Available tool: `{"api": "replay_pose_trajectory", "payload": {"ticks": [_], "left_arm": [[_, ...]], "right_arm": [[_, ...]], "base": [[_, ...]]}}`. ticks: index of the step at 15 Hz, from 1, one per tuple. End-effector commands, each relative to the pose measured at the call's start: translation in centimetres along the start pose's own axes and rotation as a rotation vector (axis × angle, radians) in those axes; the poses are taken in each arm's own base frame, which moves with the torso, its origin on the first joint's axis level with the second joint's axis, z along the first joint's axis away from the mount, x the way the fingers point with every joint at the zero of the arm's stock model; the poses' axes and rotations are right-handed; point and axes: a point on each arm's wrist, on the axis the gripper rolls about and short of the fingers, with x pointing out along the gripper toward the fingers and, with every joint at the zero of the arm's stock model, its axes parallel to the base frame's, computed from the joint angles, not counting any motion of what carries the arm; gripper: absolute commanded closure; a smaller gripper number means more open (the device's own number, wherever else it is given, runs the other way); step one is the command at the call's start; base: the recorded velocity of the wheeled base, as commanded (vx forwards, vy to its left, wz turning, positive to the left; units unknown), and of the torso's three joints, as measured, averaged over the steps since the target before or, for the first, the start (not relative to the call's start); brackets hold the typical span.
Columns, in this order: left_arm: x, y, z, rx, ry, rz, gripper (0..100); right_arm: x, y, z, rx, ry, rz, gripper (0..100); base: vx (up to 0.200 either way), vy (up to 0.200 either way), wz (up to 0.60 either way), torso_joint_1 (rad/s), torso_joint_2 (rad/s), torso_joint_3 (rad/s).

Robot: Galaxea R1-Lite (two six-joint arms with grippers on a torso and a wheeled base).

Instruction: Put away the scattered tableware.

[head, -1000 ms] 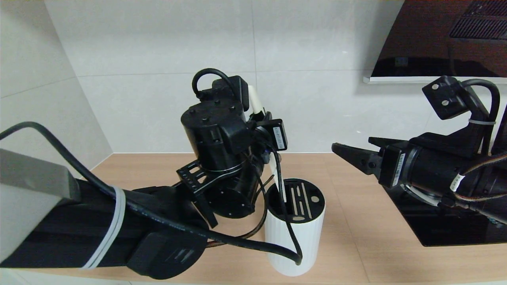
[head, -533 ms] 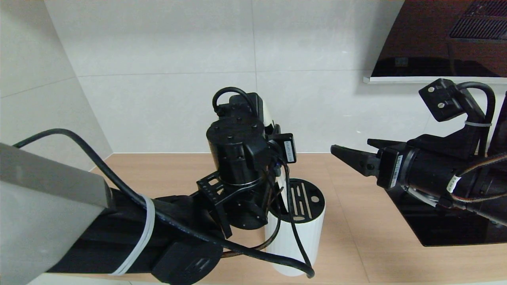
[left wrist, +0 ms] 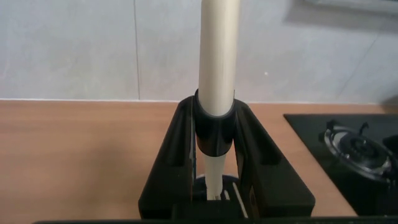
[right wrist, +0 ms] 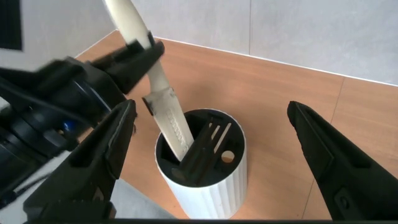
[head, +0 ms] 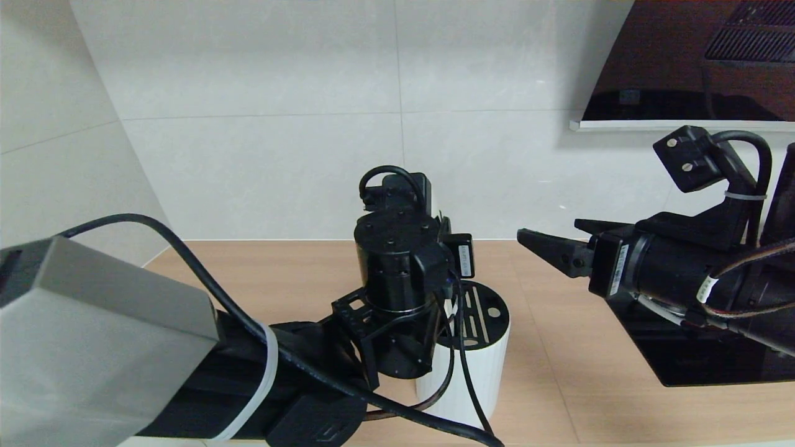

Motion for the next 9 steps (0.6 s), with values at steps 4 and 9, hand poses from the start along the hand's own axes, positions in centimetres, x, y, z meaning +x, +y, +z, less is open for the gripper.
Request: {"api": "replay_pose_trajectory", "payload": {"ticks": [4,9], "left_arm": [[0.3,-0.2,-1.8,0.026,0.034,0.005,100],[0.3,-0.6,-3.9,0.05,0.064,-0.005,100]], "right_arm": [[0.2,0.0,-0.3,-0.002,0.012,-0.002,0],[0.2,0.0,-0.3,-0.002,0.014,-0.002,0]], "base": [[0.0,0.0,0.0,0.0,0.0,0.0],[0.0,0.0,0.0,0.0,0.0,0.0]]}}
